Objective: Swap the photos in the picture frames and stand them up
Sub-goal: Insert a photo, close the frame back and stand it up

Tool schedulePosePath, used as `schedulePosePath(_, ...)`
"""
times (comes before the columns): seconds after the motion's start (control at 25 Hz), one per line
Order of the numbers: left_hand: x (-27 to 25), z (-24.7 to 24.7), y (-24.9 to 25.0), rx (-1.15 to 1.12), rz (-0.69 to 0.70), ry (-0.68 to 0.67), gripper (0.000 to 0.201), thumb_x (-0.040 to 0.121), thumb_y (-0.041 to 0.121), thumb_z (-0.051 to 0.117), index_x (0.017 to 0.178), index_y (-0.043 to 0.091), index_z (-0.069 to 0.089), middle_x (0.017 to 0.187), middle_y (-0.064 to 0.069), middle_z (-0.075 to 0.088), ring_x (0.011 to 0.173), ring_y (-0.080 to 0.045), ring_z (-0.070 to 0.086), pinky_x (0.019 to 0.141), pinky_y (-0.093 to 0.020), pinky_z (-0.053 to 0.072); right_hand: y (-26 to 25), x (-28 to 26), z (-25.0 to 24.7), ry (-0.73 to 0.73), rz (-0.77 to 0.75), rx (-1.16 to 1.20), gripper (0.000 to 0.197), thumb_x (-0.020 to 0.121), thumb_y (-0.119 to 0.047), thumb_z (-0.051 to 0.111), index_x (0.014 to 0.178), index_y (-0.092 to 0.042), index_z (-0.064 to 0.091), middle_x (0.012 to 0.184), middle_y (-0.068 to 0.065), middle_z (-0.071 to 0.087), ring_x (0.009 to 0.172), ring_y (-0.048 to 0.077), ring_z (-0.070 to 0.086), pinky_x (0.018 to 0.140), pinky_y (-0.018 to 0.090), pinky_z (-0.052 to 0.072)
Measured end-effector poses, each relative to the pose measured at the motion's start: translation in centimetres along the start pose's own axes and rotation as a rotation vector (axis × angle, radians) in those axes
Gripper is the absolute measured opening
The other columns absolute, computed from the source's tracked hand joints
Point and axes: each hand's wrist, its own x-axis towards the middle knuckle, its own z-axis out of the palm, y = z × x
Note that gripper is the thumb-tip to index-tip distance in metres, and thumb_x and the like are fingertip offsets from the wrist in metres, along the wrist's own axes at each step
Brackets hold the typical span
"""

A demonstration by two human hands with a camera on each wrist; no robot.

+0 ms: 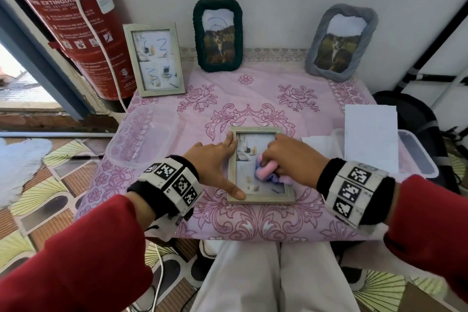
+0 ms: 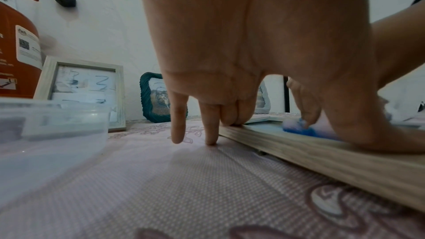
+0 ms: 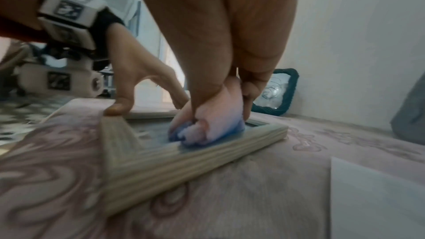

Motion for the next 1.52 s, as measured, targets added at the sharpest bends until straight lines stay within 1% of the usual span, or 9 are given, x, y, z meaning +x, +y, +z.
schedulePosePath(0.24, 0.1, 0.3, -0.3, -0.022, 0.018, 0.003, 0.129, 0.058, 0.078, 0.063, 0.149, 0.020, -0.008, 0.157, 0.004, -0.018, 0.127, -0.018, 0.045, 0.110, -0.042, 0.031, 1.6, 2.9, -0.9, 0.036, 0.072, 0.169, 0.015, 0.052, -0.003, 0.041, 0.047, -0.016, 0.049, 0.051, 0.008, 0.059, 0.052, 0.023, 0.061, 0.049, 0.025, 0.038)
schedulePosePath(0.36, 0.3, 0.4, -0.3, -0.041, 0.028, 0.003, 0.129, 0.058, 0.077, 0.063, 0.149, 0.019, -0.008, 0.156, 0.004, -0.018, 0.129, -0.018, 0.043, 0.110, -0.040, 0.031, 2.5, 4.6, -0.8, 0.080, 0.097, 0.134, 0.023, 0.057, -0.001, 0.045, 0.065, -0.006, 0.066, 0.063, 0.012, 0.066, 0.068, 0.027, 0.063, 0.050, 0.022, 0.033)
schedulePosePath(0.48, 0.6, 0.4, -0.3, -0.034, 0.019, 0.009, 0.130, 0.056, 0.079, 0.063, 0.149, 0.020, -0.006, 0.157, 0.005, -0.016, 0.126, -0.017, 0.046, 0.111, -0.040, 0.029, 2.8, 5.4, -0.6, 0.107, 0.061, 0.081, 0.025, 0.063, -0.001, 0.052, 0.078, -0.002, 0.071, 0.074, 0.017, 0.070, 0.077, 0.030, 0.063, 0.066, 0.033, 0.047)
schedulePosePath(0.8, 0.5, 0.2, -0.1, -0.029, -0.002, 0.000, 0.132, 0.056, 0.078, 0.065, 0.149, 0.020, -0.008, 0.157, 0.006, -0.016, 0.130, -0.016, 0.043, 0.112, -0.042, 0.028, -1.6, 2.7, 1.7, 0.061, -0.119, 0.157, 0.008, 0.066, -0.007, 0.060, 0.059, -0.010, 0.063, 0.061, 0.008, 0.062, 0.065, 0.021, 0.055, 0.065, 0.039, 0.044)
schedulePosePath(0.92, 0.3, 0.0, 0.1, -0.003, -0.006, -0.009, 0.130, 0.057, 0.078, 0.063, 0.149, 0.020, -0.008, 0.157, 0.007, -0.017, 0.130, -0.015, 0.043, 0.111, -0.041, 0.029, -2.0, 0.6, 2.5, 0.057, -0.158, 0.083, 0.012, 0.074, -0.007, 0.056, 0.066, -0.011, 0.064, 0.067, 0.005, 0.059, 0.071, 0.021, 0.046, 0.065, 0.028, 0.032)
schedulePosePath(1.08, 0.2, 0.0, 0.0, -0.016, -0.003, -0.017, 0.129, 0.058, 0.078, 0.062, 0.149, 0.021, -0.010, 0.156, 0.007, -0.018, 0.130, -0.015, 0.042, 0.112, -0.042, 0.028, -1.1, -1.4, 1.7, 0.057, -0.126, 0.086, 0.017, 0.062, -0.001, 0.054, 0.052, -0.012, 0.047, 0.057, 0.004, 0.054, 0.055, 0.016, 0.030, 0.069, 0.044, 0.044)
schedulePosePath(1.24, 0.2, 0.2, -0.2, -0.034, -0.003, -0.018, 0.129, 0.058, 0.078, 0.062, 0.149, 0.022, -0.010, 0.156, 0.009, -0.019, 0.131, -0.014, 0.041, 0.112, -0.039, 0.028, -1.0, -0.9, 0.2, 0.096, -0.034, 0.170, 0.028, 0.049, -0.004, 0.050, 0.040, -0.018, 0.028, 0.041, -0.001, 0.035, 0.045, 0.011, 0.027, 0.064, 0.041, 0.051)
schedulePosePath(1.4, 0.3, 0.4, -0.3, -0.044, 0.011, -0.004, 0.129, 0.057, 0.079, 0.062, 0.149, 0.023, -0.010, 0.156, 0.010, -0.019, 0.130, -0.014, 0.042, 0.111, -0.038, 0.030, 0.4, 0.4, -0.1, 0.088, 0.073, 0.210, 0.017, 0.056, 0.001, 0.049, 0.045, -0.011, 0.044, 0.046, 0.005, 0.050, 0.047, 0.017, 0.048, 0.055, 0.032, 0.047)
schedulePosePath(1.52, 0.3, 0.6, -0.5, -0.054, 0.021, 0.012, 0.129, 0.057, 0.079, 0.062, 0.148, 0.024, -0.011, 0.156, 0.010, -0.019, 0.132, -0.014, 0.039, 0.111, -0.038, 0.029, 1.7, 1.7, 0.1, 0.117, 0.117, 0.213, 0.009, 0.058, 0.003, 0.054, 0.051, -0.002, 0.056, 0.044, -0.003, 0.044, 0.048, 0.017, 0.047, 0.053, 0.030, 0.040)
